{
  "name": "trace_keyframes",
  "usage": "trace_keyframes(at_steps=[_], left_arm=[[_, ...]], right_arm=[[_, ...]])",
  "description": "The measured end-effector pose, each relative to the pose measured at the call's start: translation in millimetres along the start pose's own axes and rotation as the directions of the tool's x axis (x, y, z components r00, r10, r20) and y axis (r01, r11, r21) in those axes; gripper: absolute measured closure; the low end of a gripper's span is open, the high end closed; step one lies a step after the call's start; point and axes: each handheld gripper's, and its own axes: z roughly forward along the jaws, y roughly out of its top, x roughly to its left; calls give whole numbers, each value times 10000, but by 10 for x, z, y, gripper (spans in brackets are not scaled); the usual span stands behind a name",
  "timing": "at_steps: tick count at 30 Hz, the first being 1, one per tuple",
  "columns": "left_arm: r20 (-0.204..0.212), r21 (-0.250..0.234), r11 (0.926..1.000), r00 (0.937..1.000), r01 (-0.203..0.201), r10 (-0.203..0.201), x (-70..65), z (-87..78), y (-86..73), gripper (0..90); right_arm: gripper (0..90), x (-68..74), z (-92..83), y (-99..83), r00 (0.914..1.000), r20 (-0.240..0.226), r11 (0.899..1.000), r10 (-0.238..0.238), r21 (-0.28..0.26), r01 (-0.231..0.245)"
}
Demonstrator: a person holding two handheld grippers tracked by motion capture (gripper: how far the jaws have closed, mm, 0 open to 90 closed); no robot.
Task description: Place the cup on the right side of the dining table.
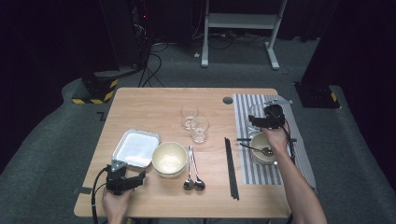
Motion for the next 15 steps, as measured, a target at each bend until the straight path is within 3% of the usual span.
trace_keyframes(at_steps=[15], left_arm=[[-473,-276,9987,9980,-434,421,-64,20,-55,145]], right_arm=[[191,42,70,100,9999,74,9997,-137,207,136]])
